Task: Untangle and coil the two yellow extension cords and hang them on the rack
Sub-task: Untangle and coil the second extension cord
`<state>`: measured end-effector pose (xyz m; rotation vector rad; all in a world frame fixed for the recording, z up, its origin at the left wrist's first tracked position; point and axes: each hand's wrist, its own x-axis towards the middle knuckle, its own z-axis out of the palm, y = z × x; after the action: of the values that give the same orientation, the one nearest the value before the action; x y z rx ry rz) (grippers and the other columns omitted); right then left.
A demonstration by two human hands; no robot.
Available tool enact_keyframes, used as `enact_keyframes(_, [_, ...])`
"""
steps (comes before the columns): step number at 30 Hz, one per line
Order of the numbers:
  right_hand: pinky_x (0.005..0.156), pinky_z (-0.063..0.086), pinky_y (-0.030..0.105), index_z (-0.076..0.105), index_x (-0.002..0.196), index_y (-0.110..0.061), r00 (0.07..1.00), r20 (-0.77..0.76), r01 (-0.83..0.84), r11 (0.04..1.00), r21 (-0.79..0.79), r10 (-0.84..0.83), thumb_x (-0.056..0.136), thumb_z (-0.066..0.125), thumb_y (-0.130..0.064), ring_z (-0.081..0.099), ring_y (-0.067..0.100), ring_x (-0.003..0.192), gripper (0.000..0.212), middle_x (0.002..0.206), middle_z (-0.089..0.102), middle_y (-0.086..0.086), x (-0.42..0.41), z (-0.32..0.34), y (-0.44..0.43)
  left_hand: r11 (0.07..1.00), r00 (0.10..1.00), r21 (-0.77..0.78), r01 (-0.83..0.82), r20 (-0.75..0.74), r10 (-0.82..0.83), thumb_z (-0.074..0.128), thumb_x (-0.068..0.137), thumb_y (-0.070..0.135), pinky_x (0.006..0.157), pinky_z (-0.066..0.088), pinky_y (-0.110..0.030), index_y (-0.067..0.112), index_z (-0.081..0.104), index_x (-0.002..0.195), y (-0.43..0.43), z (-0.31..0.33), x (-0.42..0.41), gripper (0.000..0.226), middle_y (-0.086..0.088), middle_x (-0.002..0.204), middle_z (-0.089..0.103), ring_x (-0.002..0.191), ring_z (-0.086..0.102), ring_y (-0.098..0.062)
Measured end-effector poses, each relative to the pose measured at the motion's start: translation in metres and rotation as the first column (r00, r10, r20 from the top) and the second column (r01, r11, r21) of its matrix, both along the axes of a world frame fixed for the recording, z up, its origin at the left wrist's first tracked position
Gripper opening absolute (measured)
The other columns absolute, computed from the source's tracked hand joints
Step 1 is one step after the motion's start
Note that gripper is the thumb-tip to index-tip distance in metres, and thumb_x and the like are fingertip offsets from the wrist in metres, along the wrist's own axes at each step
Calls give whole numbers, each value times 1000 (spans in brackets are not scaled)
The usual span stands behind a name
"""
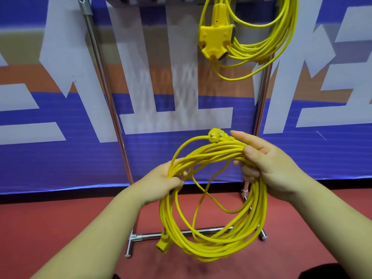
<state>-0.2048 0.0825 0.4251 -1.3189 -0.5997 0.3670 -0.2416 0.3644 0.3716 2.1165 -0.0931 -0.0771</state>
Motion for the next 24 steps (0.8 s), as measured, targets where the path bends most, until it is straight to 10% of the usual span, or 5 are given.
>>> enact_keyframes(11, [45,36,20,60,135,-27,988,-143,-33,992,119,50,92,49,-34,33,4,44,44,77,57,5,6,3,-7,967,999,-252,29,-33,-38,70,76,47,98,44,-22,34,61,126,-25,-12,2,52,22,122,68,117,60,1])
enact_keyframes(20, [43,36,16,58,138,-30,944,-265,-140,966,216,196,97,45,-39,35,1,42,45,77,52,3,15,0,-15,854,975,-516,69,-147,-167,83,74,44,105,44,-48,-18,53,114,-44,-18,5,80,-27,111,64,109,61,-42])
enact_keyframes(24, [43,33,16,61,135,-31,944,-267,-136,965,223,195,96,46,-40,34,1,43,43,76,53,2,14,-2,-15,783,967,-613,110,-117,-227,66,81,17,102,51,-42,4,71,100,-54,-14,2,24,-20,109,72,113,66,-41])
